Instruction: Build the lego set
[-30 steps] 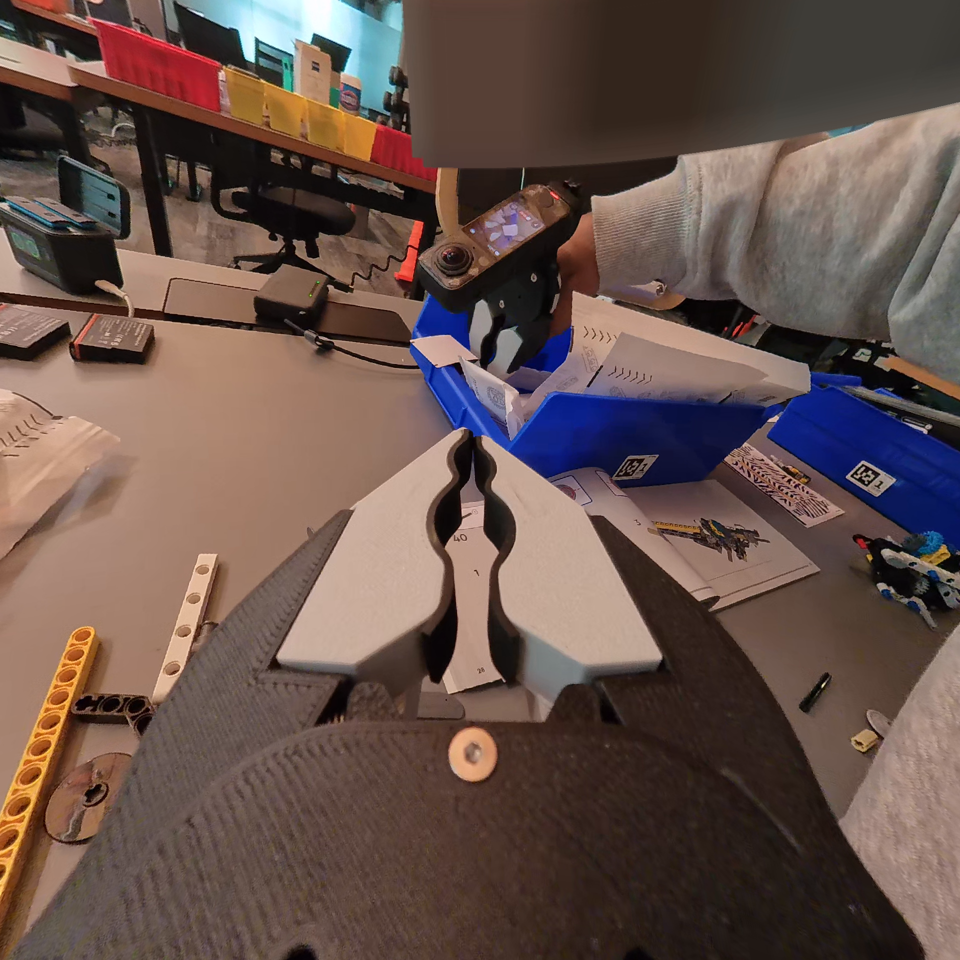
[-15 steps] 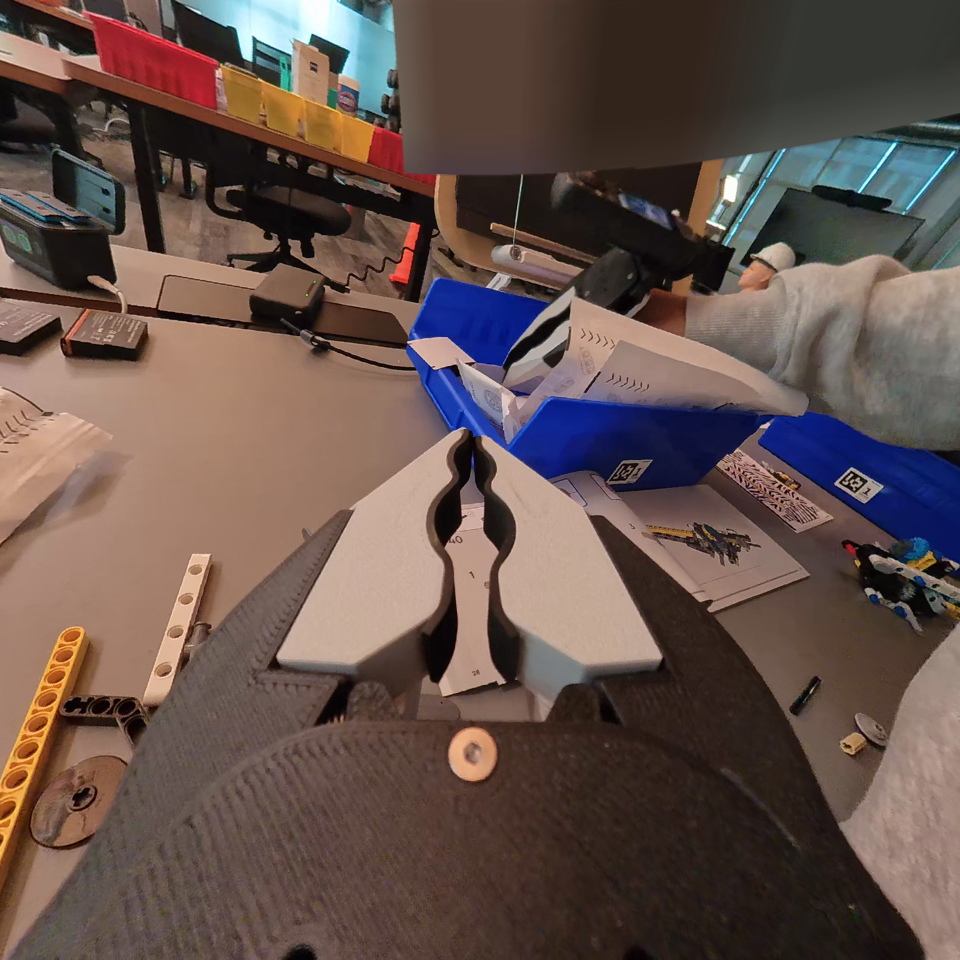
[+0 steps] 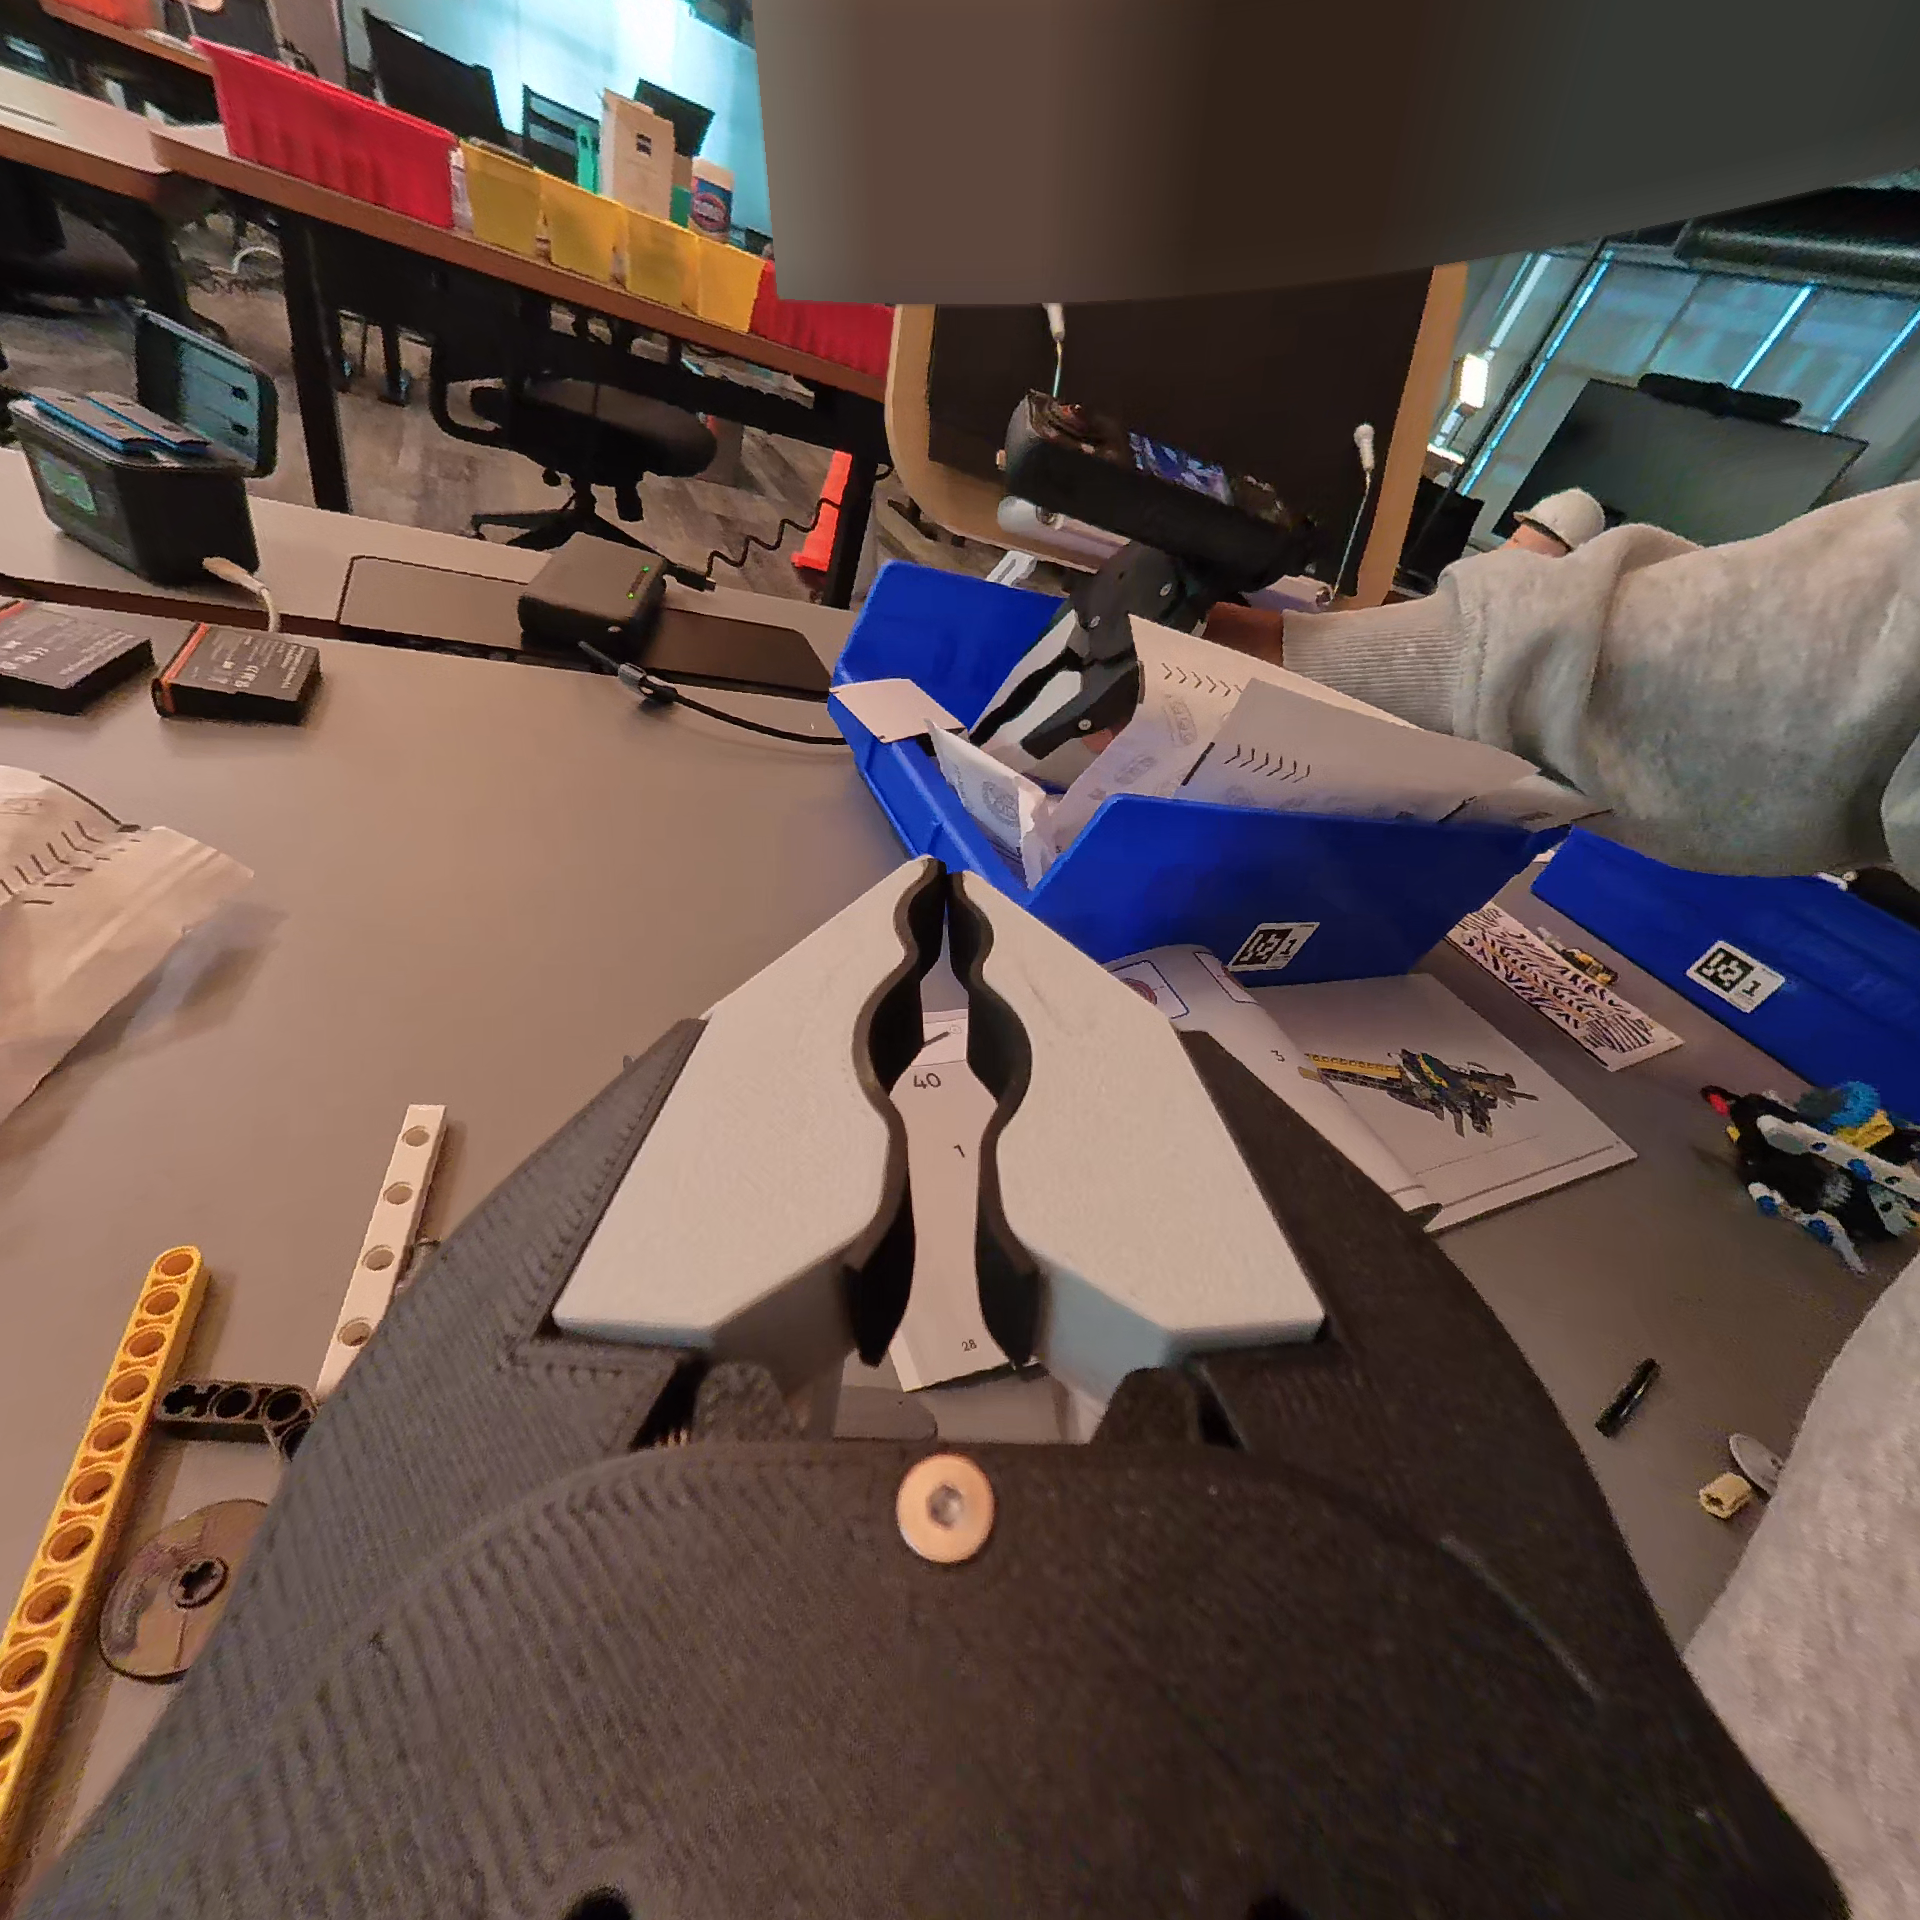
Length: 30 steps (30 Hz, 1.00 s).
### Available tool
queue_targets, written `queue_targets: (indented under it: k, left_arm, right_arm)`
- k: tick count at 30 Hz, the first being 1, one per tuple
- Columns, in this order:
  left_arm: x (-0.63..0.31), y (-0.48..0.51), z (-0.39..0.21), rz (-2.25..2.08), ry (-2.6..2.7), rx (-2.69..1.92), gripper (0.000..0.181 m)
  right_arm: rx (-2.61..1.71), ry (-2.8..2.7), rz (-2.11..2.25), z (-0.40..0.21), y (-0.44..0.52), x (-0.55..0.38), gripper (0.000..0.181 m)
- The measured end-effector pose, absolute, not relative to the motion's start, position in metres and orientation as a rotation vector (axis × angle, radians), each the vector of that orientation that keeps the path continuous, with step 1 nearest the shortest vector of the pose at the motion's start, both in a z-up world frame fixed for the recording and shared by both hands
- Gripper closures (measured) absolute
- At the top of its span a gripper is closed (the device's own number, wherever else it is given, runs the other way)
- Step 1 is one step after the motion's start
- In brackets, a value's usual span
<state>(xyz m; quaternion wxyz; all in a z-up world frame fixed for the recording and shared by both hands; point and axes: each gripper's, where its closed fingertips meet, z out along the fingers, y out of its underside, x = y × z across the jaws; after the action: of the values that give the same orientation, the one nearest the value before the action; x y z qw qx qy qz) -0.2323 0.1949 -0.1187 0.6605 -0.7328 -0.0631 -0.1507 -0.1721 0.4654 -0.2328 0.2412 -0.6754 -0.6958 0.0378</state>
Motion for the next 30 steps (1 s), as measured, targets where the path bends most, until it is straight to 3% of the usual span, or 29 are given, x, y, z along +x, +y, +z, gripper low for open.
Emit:
queue_targets:
  k: [9,17,23,30]
  left_arm:
    - [-0.234,0.195,-0.117,-0.34,-0.149,-1.65,0.181]
    - [-0.238,0.193,-0.11,-0.38,-0.197,-1.613,0.181]
    - [-0.272,0.178,-0.099,-0.337,-0.297,-1.542,0.181]
    - [-0.407,0.114,-0.102,0.013,-0.569,-1.474,0.181]
  right_arm:
    - [-1.834,-1.903,0.12,-0.22,0.46,-0.168,0.173]
    - [-1.658,-1.918,0.278,-0.119,0.406,-0.201,0.172]
    - [-1.537,-1.887,0.603,-0.045,0.307,-0.263,0.172]
    - [-1.58,-1.883,0.858,-0.08,0.19,-0.309,0.172]
